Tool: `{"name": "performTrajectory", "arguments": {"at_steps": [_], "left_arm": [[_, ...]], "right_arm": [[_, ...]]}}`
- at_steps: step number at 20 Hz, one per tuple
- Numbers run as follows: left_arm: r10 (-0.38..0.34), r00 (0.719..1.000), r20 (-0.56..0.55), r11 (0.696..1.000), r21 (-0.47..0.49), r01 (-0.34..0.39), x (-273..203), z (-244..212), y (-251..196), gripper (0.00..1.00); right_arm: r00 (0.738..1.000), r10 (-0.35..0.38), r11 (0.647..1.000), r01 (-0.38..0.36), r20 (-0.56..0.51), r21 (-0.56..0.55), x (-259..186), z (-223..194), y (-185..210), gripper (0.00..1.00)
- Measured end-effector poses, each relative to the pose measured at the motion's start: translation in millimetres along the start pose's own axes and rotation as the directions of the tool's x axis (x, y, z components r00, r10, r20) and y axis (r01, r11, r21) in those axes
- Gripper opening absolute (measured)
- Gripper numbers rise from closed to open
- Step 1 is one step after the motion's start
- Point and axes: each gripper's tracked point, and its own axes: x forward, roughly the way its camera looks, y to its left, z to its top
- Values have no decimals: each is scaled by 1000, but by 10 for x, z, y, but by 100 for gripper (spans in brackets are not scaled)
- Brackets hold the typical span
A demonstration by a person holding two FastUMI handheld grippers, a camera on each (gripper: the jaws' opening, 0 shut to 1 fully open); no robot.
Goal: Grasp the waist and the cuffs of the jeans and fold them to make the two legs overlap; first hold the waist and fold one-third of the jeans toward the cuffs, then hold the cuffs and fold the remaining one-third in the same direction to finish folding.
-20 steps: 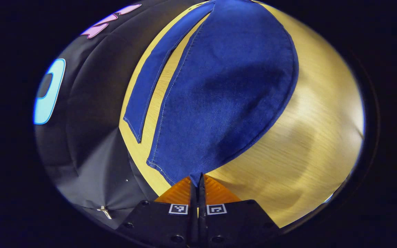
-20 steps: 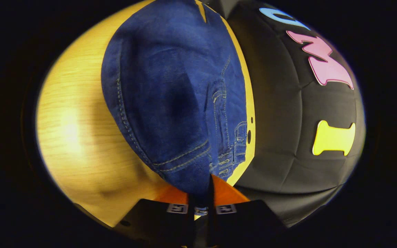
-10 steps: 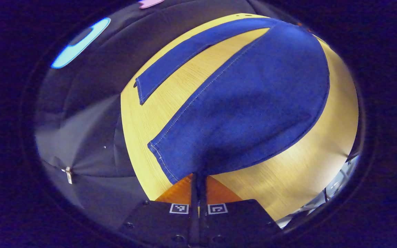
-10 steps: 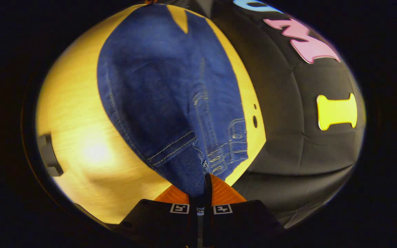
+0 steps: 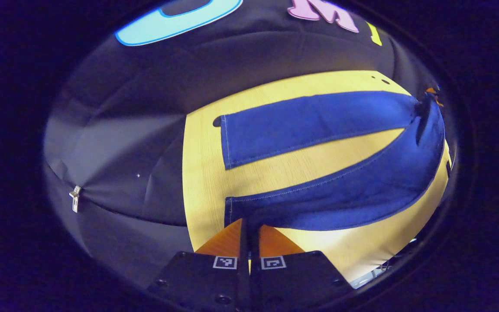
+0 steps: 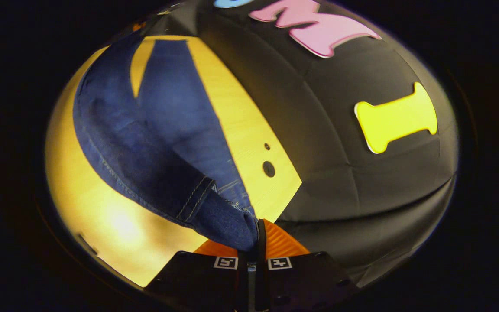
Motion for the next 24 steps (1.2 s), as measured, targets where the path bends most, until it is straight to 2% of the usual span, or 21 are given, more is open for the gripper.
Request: {"name": "performTrajectory", "arguments": {"at_steps": [2,5,6,7,11,12,14,16,17,19,20,22,24], "left_arm": [[-3,1000,19,999,-52,4,243,347,156,6],[8,1000,-4,996,-83,-8,720,688,251,5],[4,1000,-14,995,-95,-5,917,786,276,6],[0,1000,-18,995,-100,-1,1094,884,298,6],[1,1000,7,987,-159,1,1570,1249,358,6],[10,1000,0,983,-182,-10,1666,1293,380,7],[32,999,-4,983,-182,-32,1743,1299,388,10],[4,1000,26,975,-223,2,1763,1337,246,46],[-3,998,62,969,-248,18,1726,1388,196,64],[10,988,152,963,-268,31,1534,1517,124,100],[28,979,204,964,-264,28,1392,1596,114,96],[102,947,304,963,-268,-18,1067,1644,141,97],[166,913,372,948,-315,-44,722,1583,27,97]], "right_arm": [[1000,0,993,1,-14,122,278,178,-208,10],[996,6,948,22,-86,318,673,226,-414,10],[993,16,925,30,-117,380,836,200,-460,5],[991,23,901,37,-132,431,918,202,-486,10],[985,39,769,76,-166,635,1103,298,-687,10],[985,48,743,78,-168,665,1099,301,-706,14],[977,76,718,86,-201,691,993,236,-685,16],[984,62,683,81,-169,726,911,293,-761,53],[986,54,669,80,-155,739,832,338,-770,57],[991,17,637,93,-135,765,654,378,-737,86],[994,-4,607,91,-112,789,503,417,-744,100],[993,-77,523,114,-87,844,178,412,-815,100],[981,-169,451,165,-98,877,-121,282,-908,98]]}}
